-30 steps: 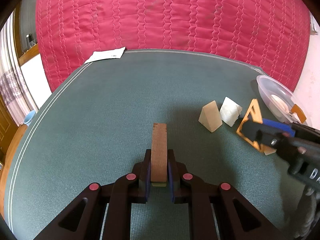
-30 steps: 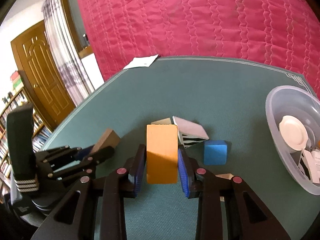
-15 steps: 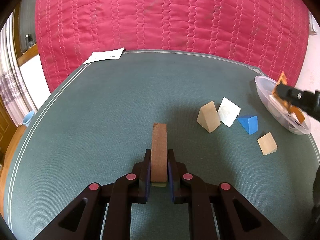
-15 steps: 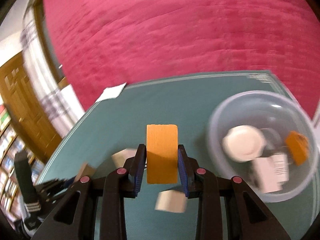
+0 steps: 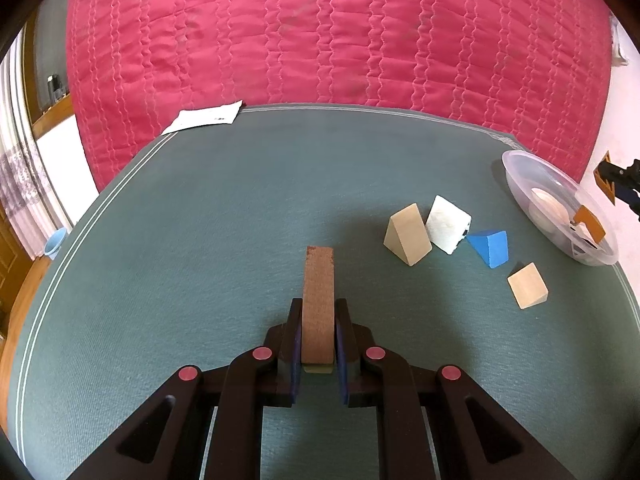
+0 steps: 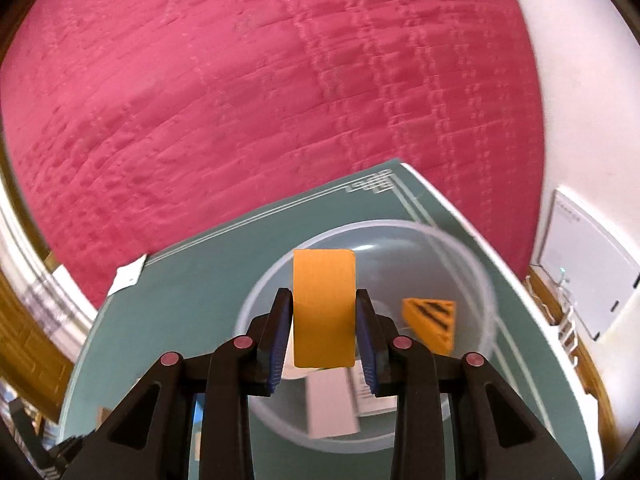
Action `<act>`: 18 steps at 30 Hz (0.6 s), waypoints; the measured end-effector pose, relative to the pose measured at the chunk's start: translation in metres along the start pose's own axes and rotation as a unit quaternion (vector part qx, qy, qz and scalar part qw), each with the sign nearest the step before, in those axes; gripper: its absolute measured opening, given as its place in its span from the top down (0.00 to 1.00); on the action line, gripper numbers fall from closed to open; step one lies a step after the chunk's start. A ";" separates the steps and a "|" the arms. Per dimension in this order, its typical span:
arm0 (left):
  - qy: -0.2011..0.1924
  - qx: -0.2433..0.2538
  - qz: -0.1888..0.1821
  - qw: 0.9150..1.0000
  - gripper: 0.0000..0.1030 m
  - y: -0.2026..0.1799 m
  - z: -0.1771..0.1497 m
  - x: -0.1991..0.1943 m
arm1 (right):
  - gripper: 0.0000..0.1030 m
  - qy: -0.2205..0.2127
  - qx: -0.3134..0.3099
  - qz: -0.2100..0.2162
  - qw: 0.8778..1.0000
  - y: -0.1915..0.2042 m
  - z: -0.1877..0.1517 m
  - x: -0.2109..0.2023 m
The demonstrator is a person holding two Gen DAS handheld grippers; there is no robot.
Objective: Organize rigid objects
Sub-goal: 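Carry the orange block into the clear bowl and open the right tool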
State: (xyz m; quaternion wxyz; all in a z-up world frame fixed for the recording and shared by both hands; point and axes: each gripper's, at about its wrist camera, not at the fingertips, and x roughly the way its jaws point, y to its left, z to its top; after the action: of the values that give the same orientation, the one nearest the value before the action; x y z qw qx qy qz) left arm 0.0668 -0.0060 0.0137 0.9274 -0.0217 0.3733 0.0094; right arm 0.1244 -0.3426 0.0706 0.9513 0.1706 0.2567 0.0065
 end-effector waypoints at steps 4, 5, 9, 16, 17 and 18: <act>-0.003 0.006 -0.004 1.000 0.86 -0.001 0.000 -0.002 | 0.69 0.000 0.014 -0.019 1.000 -0.010 0.005 0.004; -0.004 0.007 -0.005 1.000 0.86 -0.002 0.000 -0.002 | 0.69 0.001 0.018 -0.022 1.000 -0.012 0.006 0.005; -0.007 0.011 -0.007 1.000 0.86 -0.004 0.000 -0.004 | 0.68 0.006 0.035 -0.026 0.999 -0.024 0.004 0.008; -0.011 0.014 -0.010 1.000 0.86 -0.003 0.000 -0.007 | 0.63 0.003 0.062 -0.015 0.998 -0.036 0.004 0.006; -0.012 0.014 -0.010 1.000 0.86 -0.004 0.000 -0.007 | 0.63 0.001 0.064 -0.016 0.998 -0.037 0.004 0.006; -0.013 0.015 -0.010 1.000 0.86 -0.004 0.001 -0.008 | 0.63 -0.001 0.067 -0.017 0.998 -0.039 0.004 0.005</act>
State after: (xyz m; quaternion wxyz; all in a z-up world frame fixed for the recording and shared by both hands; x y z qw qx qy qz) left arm 0.0616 -0.0102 0.0198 0.9325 -0.0118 0.3608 -0.0050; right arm 0.1278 -0.3802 0.0591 0.9379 0.2298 0.2586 -0.0273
